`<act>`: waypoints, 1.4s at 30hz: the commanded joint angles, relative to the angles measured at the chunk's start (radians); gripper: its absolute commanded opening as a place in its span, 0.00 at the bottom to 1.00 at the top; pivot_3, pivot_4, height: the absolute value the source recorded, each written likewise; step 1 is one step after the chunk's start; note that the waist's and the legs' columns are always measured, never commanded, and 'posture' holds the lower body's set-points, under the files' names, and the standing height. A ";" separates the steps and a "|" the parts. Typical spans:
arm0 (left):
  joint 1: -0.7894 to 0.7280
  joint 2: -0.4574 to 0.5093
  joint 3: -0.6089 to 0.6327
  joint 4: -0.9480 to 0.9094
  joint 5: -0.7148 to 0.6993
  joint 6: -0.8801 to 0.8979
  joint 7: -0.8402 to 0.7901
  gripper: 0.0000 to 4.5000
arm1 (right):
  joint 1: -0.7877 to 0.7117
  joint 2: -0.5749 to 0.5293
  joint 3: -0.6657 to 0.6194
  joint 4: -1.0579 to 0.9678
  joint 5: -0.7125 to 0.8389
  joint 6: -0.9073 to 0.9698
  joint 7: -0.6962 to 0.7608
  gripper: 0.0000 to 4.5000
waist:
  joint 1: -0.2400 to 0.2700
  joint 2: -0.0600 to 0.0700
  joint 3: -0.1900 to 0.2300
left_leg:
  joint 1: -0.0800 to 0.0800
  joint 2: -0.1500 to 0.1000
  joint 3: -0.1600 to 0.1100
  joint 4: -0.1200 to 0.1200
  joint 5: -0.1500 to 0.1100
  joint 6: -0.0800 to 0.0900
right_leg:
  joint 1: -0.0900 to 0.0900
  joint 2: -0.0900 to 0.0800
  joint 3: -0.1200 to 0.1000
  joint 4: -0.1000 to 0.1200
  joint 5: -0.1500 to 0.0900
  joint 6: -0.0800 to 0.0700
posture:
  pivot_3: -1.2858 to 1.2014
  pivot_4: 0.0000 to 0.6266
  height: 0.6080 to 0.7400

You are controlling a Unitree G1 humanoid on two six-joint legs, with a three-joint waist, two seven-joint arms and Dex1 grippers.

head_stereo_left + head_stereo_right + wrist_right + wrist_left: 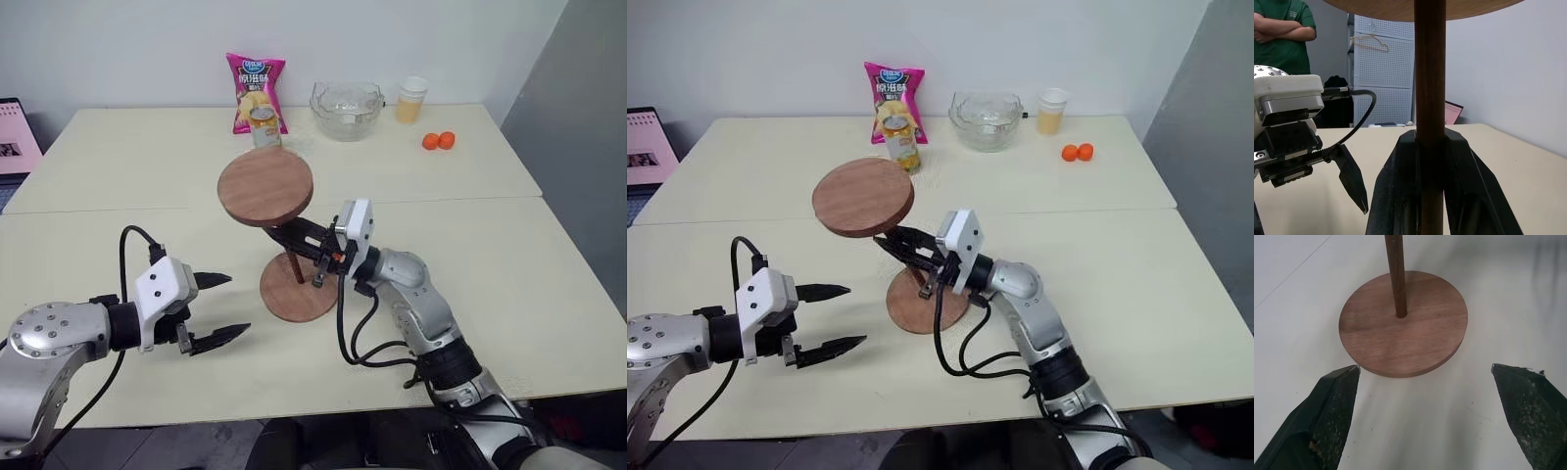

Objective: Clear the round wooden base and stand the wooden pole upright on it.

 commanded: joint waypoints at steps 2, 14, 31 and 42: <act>-0.003 0.010 0.001 0.000 0.005 -0.020 -0.008 1.00 | 0.020 -0.005 0.015 -0.022 -0.014 0.005 0.002 0.05 | 0.000 0.000 0.000 | 0.000 0.000 0.000 0.000 0.000 0.000 | 0.000 0.000 0.000 0.000 0.000 0.000 | 0.52 0.24 1.00; -0.003 0.004 -0.007 0.022 0.014 -0.047 -0.014 1.00 | 0.029 -0.039 0.014 0.038 -0.065 0.060 -0.032 0.05 | 0.000 -0.002 -0.006 | 0.001 0.000 0.000 0.000 0.000 0.000 | 0.001 0.000 0.000 0.000 0.000 0.000 | 0.52 0.24 1.00; -0.023 0.003 -0.010 0.039 0.007 -0.058 -0.016 1.00 | 0.021 -0.093 0.009 0.145 -0.098 0.125 -0.091 0.05 | 0.003 0.001 -0.018 | 0.019 0.000 0.000 -0.003 0.000 0.000 | 0.019 0.000 0.000 -0.001 -0.001 -0.001 | 0.52 0.24 1.00; -0.043 -0.003 -0.016 0.039 -0.004 -0.042 -0.007 1.00 | 0.041 -0.141 0.059 0.131 -0.117 0.163 -0.083 0.05 | 0.005 0.005 -0.029 | 0.022 0.000 0.000 -0.004 -0.001 0.001 | 0.021 0.000 0.000 -0.002 -0.001 -0.001 | 0.52 0.24 1.00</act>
